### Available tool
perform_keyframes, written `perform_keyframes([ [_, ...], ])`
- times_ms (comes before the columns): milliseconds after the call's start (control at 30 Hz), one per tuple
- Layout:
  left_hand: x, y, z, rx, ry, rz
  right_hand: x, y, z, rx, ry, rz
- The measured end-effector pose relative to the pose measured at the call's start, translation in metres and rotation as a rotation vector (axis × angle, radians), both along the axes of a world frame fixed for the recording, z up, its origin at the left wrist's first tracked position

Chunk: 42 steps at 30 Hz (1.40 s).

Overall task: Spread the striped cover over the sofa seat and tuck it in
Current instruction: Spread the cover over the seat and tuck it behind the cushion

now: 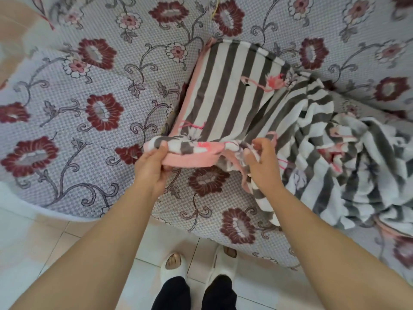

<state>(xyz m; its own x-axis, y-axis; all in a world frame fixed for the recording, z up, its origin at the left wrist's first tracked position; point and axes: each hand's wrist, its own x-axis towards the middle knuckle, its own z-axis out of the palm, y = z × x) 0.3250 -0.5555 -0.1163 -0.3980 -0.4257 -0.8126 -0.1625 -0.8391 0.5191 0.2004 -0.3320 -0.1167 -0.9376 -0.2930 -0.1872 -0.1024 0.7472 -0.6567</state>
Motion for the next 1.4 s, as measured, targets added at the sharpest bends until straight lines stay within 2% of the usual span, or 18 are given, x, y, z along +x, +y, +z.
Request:
perform_keyframes([
  [67, -0.019, -0.001, 0.019, -0.015, -0.003, 0.04, 0.013, -0.004, 0.007, 0.035, 0.129, 0.086],
  [100, -0.028, -0.002, 0.029, -0.024, 0.021, 0.036, 0.024, -0.007, 0.009, 0.068, 0.118, 0.146],
  [233, -0.055, -0.001, 0.063, -0.06, 0.099, 0.013, 0.059, -0.03, -0.006, 0.192, -0.087, 0.3],
  [367, -0.054, -0.004, 0.09, -0.054, 0.12, -0.042, 0.055, -0.069, -0.011, 0.144, -0.197, 0.044],
  [533, -0.027, -0.015, 0.108, -0.141, 0.145, -0.233, 0.023, -0.086, 0.005, 0.203, 0.03, -0.194],
  [600, -0.016, -0.015, 0.111, -0.28, 0.097, -0.411, 0.012, -0.083, 0.012, 0.203, 0.092, -0.249],
  [667, -0.006, -0.01, 0.11, -0.604, -0.093, -0.65, 0.004, -0.082, 0.02, 0.188, 0.119, -0.274],
  [700, -0.003, -0.009, 0.107, -0.764, -0.184, -0.714, 0.002, -0.082, 0.022, 0.187, 0.127, -0.255],
  [767, 0.004, -0.006, 0.103, -0.967, -0.262, -0.791, -0.004, -0.081, 0.028, 0.142, 0.107, -0.134],
  [833, 0.012, -0.009, 0.097, -1.182, -0.303, -0.864, -0.003, -0.079, 0.033, -0.04, -0.031, 0.012],
  [900, 0.02, -0.013, 0.092, -1.384, -0.297, -0.888, 0.006, -0.076, 0.04, -0.196, -0.254, 0.168],
  [933, 0.023, -0.014, 0.091, -1.433, -0.284, -0.879, 0.013, -0.073, 0.044, -0.212, -0.346, 0.286],
  [1000, 0.028, -0.015, 0.092, -1.457, -0.269, -0.893, 0.029, -0.068, 0.042, -0.064, -0.45, 0.558],
  [1067, 0.033, -0.014, 0.093, -1.451, -0.212, -0.958, 0.043, -0.065, 0.03, 0.207, -0.301, 0.69],
  [1100, 0.034, -0.015, 0.093, -1.454, -0.185, -1.013, 0.047, -0.066, 0.024, 0.272, -0.213, 0.657],
  [1200, 0.042, -0.021, 0.089, -1.479, -0.234, -1.269, 0.045, -0.066, 0.024, 0.181, -0.097, 0.41],
  [1233, 0.046, -0.023, 0.088, -1.468, -0.273, -1.377, 0.042, -0.06, 0.024, 0.171, -0.093, 0.395],
  [1400, 0.066, -0.022, 0.082, -1.485, -0.456, -1.839, 0.031, -0.023, 0.042, 0.513, 0.129, 0.642],
])
